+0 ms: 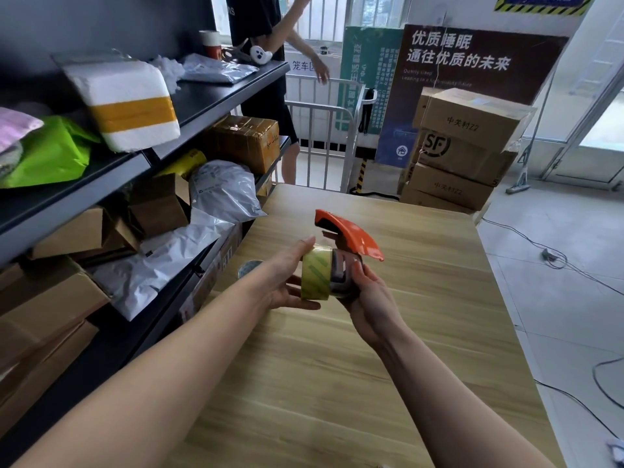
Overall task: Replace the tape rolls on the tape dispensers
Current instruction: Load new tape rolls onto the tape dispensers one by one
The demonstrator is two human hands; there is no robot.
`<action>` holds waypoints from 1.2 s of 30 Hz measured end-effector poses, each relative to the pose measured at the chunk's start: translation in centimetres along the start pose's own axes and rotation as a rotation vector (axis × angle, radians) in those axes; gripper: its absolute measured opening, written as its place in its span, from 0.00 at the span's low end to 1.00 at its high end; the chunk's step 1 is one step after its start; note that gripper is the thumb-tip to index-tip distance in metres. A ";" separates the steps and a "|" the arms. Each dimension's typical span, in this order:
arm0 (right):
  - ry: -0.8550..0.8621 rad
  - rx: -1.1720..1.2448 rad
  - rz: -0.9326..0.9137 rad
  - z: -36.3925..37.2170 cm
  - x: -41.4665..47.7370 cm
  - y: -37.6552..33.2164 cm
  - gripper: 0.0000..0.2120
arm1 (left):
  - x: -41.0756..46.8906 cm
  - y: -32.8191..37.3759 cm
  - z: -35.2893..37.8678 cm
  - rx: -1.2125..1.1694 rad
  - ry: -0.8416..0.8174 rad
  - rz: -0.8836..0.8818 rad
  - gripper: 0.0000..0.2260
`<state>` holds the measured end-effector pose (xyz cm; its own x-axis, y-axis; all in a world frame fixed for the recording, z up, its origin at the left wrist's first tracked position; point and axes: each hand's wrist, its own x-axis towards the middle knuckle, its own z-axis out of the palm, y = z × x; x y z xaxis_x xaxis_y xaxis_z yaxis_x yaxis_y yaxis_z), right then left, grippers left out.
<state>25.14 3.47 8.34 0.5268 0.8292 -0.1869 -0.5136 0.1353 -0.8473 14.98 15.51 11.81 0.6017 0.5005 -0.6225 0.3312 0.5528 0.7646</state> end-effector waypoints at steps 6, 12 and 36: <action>-0.065 -0.111 0.006 1.0 0.0 -0.4 0.11 | 0.5 -0.1 -0.5 -0.045 0.029 -0.008 0.26; -0.170 -0.246 0.009 0.2 -0.3 -0.5 0.21 | 0.5 0.4 -1.1 -0.030 0.033 -0.030 0.25; -0.244 -0.051 0.085 1.1 0.0 0.4 0.19 | -0.1 -1.3 -0.4 0.178 -0.027 0.258 0.18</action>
<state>24.20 4.16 8.57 0.3006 0.9437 -0.1384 -0.5111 0.0369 -0.8587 14.24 15.00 10.79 0.7005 0.5903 -0.4011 0.2855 0.2834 0.9155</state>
